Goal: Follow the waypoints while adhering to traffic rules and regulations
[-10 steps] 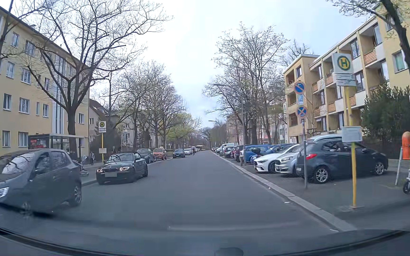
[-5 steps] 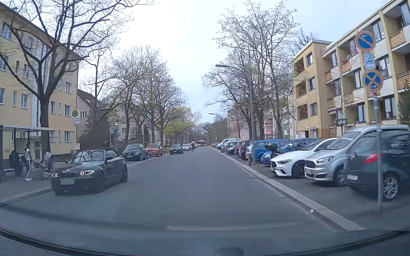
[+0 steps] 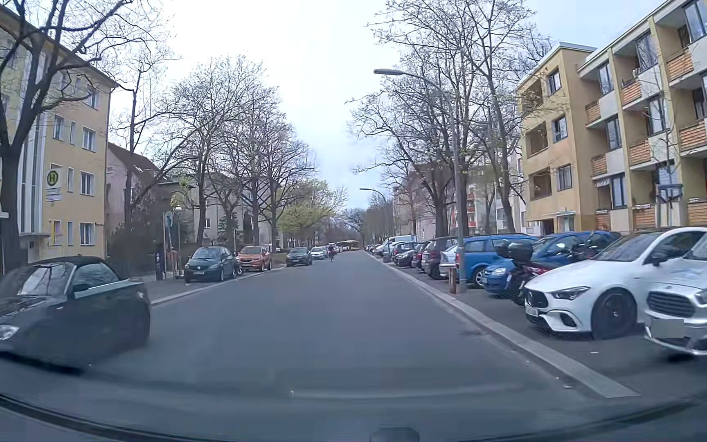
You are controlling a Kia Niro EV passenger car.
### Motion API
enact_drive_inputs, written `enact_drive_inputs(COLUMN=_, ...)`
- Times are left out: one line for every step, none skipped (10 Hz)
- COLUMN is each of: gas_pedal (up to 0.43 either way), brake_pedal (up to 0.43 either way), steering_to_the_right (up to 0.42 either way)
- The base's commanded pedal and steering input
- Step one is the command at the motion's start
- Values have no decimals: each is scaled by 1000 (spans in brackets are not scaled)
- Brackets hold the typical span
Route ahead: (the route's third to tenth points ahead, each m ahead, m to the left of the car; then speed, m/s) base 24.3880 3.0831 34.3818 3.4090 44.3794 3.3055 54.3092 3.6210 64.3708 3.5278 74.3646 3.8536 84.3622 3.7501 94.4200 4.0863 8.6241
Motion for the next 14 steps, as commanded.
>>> enact_drive_inputs(gas_pedal=39, brake_pedal=0, steering_to_the_right=-2)
enact_drive_inputs(gas_pedal=39, brake_pedal=0, steering_to_the_right=-2)
enact_drive_inputs(gas_pedal=39, brake_pedal=0, steering_to_the_right=-2)
enact_drive_inputs(gas_pedal=39, brake_pedal=0, steering_to_the_right=-1)
enact_drive_inputs(gas_pedal=39, brake_pedal=0, steering_to_the_right=0)
enact_drive_inputs(gas_pedal=39, brake_pedal=0, steering_to_the_right=0)
enact_drive_inputs(gas_pedal=39, brake_pedal=0, steering_to_the_right=0)
enact_drive_inputs(gas_pedal=39, brake_pedal=0, steering_to_the_right=2)
enact_drive_inputs(gas_pedal=39, brake_pedal=0, steering_to_the_right=8)
enact_drive_inputs(gas_pedal=47, brake_pedal=0, steering_to_the_right=9)
enact_drive_inputs(gas_pedal=47, brake_pedal=0, steering_to_the_right=9)
enact_drive_inputs(gas_pedal=47, brake_pedal=0, steering_to_the_right=9)
enact_drive_inputs(gas_pedal=47, brake_pedal=0, steering_to_the_right=9)
enact_drive_inputs(gas_pedal=47, brake_pedal=0, steering_to_the_right=6)
